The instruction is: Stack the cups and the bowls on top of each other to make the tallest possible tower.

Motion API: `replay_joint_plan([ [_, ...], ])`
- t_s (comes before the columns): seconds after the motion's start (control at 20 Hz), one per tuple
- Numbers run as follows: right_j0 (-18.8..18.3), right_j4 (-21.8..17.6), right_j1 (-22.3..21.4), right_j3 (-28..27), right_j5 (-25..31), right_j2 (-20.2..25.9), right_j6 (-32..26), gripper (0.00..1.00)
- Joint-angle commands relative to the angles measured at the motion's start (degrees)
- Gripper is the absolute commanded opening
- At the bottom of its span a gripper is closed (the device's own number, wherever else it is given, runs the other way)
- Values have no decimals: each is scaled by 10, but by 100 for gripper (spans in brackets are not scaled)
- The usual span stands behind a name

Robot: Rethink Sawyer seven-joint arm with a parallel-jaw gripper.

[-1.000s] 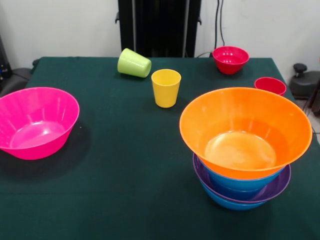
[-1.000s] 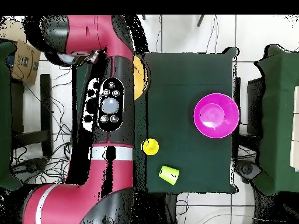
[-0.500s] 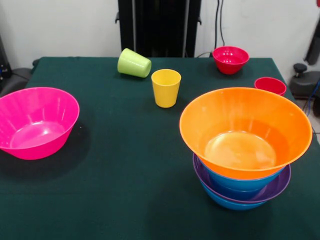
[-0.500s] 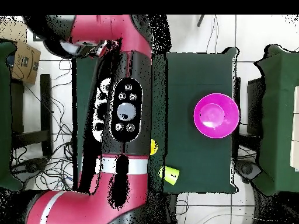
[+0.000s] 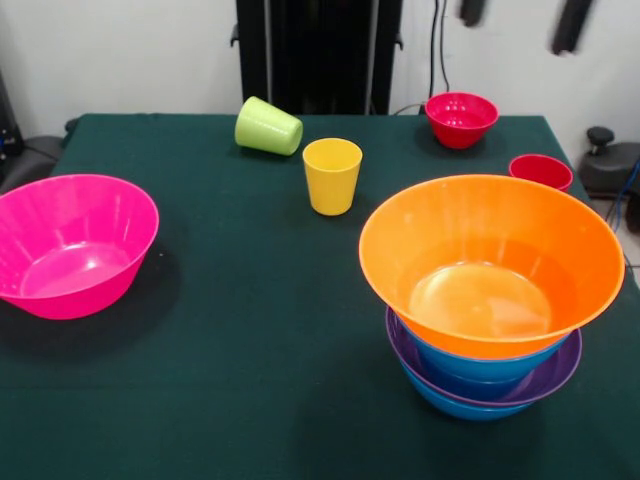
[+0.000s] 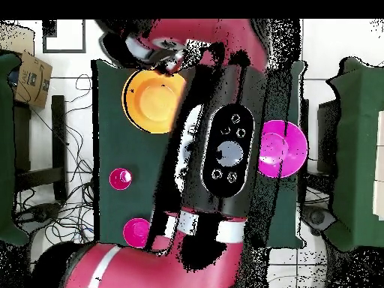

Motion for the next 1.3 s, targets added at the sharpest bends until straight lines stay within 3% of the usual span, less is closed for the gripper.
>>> replay_joint_plan([
  [0.05, -41, -67, -34, 73, 42, 50, -243, 100],
  [0.3, -69, -90, -55, 139, -5, 61, -307, 100],
  [0.65, -76, -103, -76, 241, -98, 78, -323, 100],
  [0.9, -66, -109, -95, 333, -211, 84, -296, 100],
  [1.3, -58, -129, -102, 406, -327, 91, -254, 100],
])
